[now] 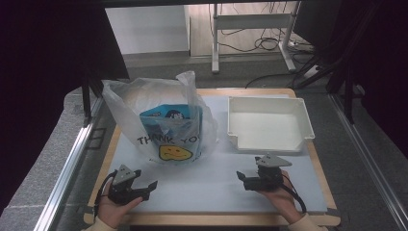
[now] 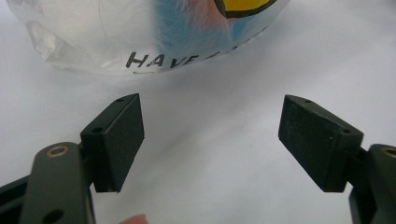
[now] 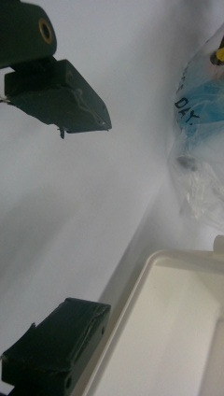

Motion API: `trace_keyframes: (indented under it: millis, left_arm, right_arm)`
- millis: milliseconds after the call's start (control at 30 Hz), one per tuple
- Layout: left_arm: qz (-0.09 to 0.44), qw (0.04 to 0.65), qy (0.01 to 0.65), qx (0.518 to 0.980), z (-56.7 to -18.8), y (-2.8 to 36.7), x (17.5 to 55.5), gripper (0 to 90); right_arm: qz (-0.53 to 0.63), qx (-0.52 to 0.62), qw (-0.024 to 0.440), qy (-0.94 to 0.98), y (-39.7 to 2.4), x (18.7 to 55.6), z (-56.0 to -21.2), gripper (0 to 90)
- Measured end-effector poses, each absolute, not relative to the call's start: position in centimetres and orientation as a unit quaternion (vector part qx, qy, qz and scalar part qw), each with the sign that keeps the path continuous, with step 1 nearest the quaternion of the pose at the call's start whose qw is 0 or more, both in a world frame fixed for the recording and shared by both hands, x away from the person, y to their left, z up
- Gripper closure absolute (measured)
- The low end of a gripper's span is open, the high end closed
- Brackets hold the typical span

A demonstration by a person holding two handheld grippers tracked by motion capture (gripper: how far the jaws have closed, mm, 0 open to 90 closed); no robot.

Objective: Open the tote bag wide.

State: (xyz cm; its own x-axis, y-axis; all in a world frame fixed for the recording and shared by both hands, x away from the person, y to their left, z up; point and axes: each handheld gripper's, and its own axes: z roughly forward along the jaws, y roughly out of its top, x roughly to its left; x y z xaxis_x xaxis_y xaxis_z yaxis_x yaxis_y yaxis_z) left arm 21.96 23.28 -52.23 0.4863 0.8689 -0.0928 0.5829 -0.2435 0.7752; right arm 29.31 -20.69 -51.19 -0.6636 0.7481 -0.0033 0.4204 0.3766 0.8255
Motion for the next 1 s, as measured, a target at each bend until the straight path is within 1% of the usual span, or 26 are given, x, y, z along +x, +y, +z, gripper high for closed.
trace_keyframes:
  millis: [200,433,633,767,833,867,1000]
  left_arm:
    - [0.188,0.393,0.475,0.765,-52.1,23.4,21.4,24.0]
    - [0.198,0.401,0.473,0.759,-51.9,24.0,21.1,25.2]
    - [0.195,0.404,0.474,0.758,-51.9,24.4,21.6,25.6]
    - [0.199,0.413,0.463,0.759,-51.7,24.2,21.6,25.5]
    - [0.198,0.431,0.451,0.756,-51.2,24.2,21.5,24.4]
    - [0.198,0.431,0.451,0.756,-51.2,24.2,21.5,23.8]
    - [0.202,0.442,0.447,0.751,-49.9,24.4,21.4,25.2]
  right_arm:
    - [0.427,0.364,0.187,0.806,-20.7,29.7,-51.1,10.4]
    - [0.422,0.371,0.211,0.8,-20.8,29.3,-50.8,11.6]
    - [0.43,0.38,0.204,0.793,-21.1,29.5,-50.9,11.8]
    - [0.426,0.378,0.205,0.796,-21.1,29.4,-51.0,11.8]
    - [0.424,0.375,0.207,0.798,-21.1,29.3,-51.0,12.2]
    - [0.423,0.373,0.206,0.799,-21.1,29.2,-51.0,12.5]
    - [0.422,0.373,0.203,0.801,-21.0,29.2,-51.0,12.6]
